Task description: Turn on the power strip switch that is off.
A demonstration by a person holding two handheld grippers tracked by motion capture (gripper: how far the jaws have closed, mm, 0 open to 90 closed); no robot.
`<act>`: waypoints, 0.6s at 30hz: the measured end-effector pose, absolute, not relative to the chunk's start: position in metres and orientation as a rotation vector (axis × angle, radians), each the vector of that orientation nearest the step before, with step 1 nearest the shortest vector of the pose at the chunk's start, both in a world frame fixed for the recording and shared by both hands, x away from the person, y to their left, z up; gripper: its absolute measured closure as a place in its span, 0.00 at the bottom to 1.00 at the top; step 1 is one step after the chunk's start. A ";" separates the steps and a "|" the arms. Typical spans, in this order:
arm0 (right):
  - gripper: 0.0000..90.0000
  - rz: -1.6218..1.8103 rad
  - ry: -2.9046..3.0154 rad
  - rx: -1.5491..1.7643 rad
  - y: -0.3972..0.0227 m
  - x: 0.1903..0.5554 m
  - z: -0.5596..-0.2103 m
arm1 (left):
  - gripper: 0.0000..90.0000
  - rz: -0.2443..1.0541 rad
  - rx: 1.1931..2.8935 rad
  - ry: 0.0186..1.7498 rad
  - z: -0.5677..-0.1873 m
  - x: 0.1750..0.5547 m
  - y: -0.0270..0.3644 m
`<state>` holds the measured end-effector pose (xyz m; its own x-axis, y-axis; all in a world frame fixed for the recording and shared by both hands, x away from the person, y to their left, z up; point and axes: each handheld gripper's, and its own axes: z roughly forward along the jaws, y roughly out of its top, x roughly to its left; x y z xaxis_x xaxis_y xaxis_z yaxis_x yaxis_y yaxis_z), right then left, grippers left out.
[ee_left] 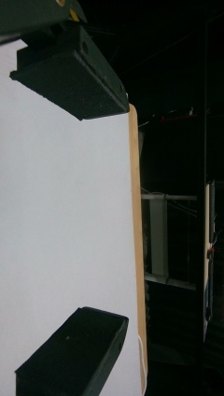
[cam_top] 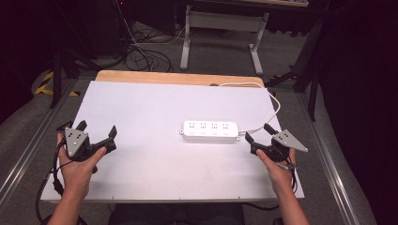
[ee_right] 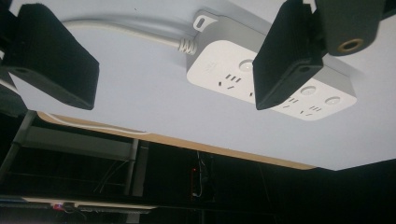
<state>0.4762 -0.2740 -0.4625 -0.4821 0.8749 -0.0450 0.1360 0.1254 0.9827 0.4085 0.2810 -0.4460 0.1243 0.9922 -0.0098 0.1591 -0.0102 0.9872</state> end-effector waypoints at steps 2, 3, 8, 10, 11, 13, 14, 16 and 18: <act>0.16 1.415 1.732 0.985 -0.273 0.476 -0.461 | 0.03 1.047 1.386 1.225 -0.446 0.406 0.282; 0.15 1.415 1.734 0.984 -0.273 0.476 -0.461 | 0.03 1.047 1.386 1.225 -0.446 0.406 0.282; 0.12 1.410 1.731 1.002 -0.271 0.478 -0.461 | 0.04 1.054 1.364 1.240 -0.445 0.402 0.287; 0.13 1.407 1.729 0.996 -0.271 0.479 -0.461 | 0.04 1.043 1.355 1.249 -0.446 0.402 0.288; 0.17 1.412 1.726 1.000 -0.271 0.480 -0.461 | 0.04 1.044 1.355 1.250 -0.446 0.403 0.289; 0.36 1.418 1.726 0.989 -0.272 0.479 -0.460 | 0.04 1.044 1.354 1.247 -0.446 0.404 0.289; 0.45 1.417 1.731 0.980 -0.272 0.479 -0.460 | 0.04 1.044 1.354 1.247 -0.446 0.404 0.289; 0.54 1.415 1.735 0.966 -0.273 0.478 -0.460 | 0.04 1.043 1.356 1.246 -0.446 0.404 0.288; 0.67 1.424 1.732 0.943 -0.274 0.476 -0.459 | 0.04 1.043 1.356 1.245 -0.446 0.404 0.288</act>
